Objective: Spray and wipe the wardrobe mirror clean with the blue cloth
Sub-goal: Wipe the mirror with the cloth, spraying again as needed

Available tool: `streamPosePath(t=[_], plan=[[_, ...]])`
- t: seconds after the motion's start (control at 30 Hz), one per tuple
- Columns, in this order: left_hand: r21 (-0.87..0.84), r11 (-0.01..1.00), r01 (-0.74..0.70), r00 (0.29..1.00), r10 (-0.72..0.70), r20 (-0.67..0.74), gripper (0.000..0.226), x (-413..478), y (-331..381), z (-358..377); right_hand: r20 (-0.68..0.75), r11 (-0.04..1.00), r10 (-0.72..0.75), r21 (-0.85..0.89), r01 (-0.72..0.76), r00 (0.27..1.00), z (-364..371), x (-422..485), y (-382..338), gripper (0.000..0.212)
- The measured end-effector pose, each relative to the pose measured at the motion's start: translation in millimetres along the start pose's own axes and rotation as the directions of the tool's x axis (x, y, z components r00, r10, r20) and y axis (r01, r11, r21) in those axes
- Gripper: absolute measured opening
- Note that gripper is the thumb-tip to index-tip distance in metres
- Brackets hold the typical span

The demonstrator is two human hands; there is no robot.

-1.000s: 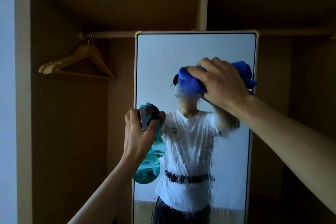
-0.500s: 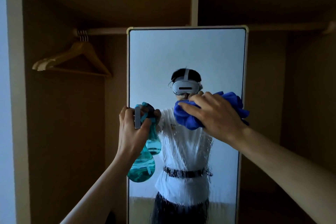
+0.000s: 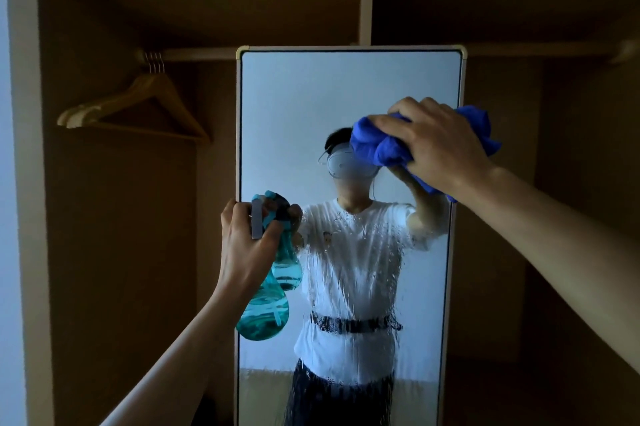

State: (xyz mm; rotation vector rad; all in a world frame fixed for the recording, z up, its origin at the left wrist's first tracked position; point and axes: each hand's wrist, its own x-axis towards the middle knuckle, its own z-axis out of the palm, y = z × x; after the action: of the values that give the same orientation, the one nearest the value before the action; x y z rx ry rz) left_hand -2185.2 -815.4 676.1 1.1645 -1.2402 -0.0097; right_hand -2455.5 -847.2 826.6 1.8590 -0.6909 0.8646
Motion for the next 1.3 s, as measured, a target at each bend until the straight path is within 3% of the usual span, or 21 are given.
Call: streamPosePath(t=[0.17, 0.37, 0.53, 0.67, 0.83, 0.93, 1.07, 1.3], plan=[[0.000, 1.000, -0.011, 1.000, 0.011, -0.010, 0.048, -3.8, -3.5, 4.2, 0.047, 0.998, -0.018, 0.054, 0.016, 0.999, 15.8, -40.7, -11.8, 0.063], [0.008, 1.000, 0.004, 1.000, -0.004, -0.012, 0.047, -3.5, -4.8, 2.3, 0.063, 0.990, -0.097, 0.106, 0.090, 0.993, 28.6, -93.6, -41.5, 0.059], [0.021, 1.000, -0.010, 1.000, 0.010, -0.001, 0.049, -3.7, -4.5, 1.5, 0.077, 0.990, -0.107, 0.099, 0.099, 0.991, 27.2, -84.0, -30.4, 0.070], [0.020, 1.000, -0.016, 1.000, 0.016, 0.000, 0.043, -3.2, -4.2, 0.0, 0.039, 0.995, -0.016, 0.104, 0.012, 0.999, 6.2, -54.6, -7.6, 0.046], [0.023, 0.999, -0.031, 1.000, 0.031, 0.001, 0.050, -2.7, -5.8, 0.7, 0.017, 0.995, 0.103, 0.013, -0.103, 0.995, -6.6, -31.8, 16.7, 0.051], [0.029, 0.999, -0.020, 1.000, 0.020, -0.009, 0.048, -3.0, -8.2, 2.5, 0.003, 0.997, 0.056, 0.053, -0.056, 0.998, -4.2, -41.5, 9.3, 0.044], [0.036, 0.999, 0.001, 1.000, 0.000, -0.026, 0.046, -2.7, -10.5, 3.8, 0.052, 0.996, 0.015, 0.092, -0.020, 0.999, 11.9, -73.4, 2.2, 0.073], [0.001, 1.000, 0.008, 1.000, -0.008, -0.020, 0.051, -7.0, -8.8, 0.5, 0.063, 0.992, 0.049, 0.114, -0.056, 0.997, 26.0, -113.9, -25.7, 0.081]])
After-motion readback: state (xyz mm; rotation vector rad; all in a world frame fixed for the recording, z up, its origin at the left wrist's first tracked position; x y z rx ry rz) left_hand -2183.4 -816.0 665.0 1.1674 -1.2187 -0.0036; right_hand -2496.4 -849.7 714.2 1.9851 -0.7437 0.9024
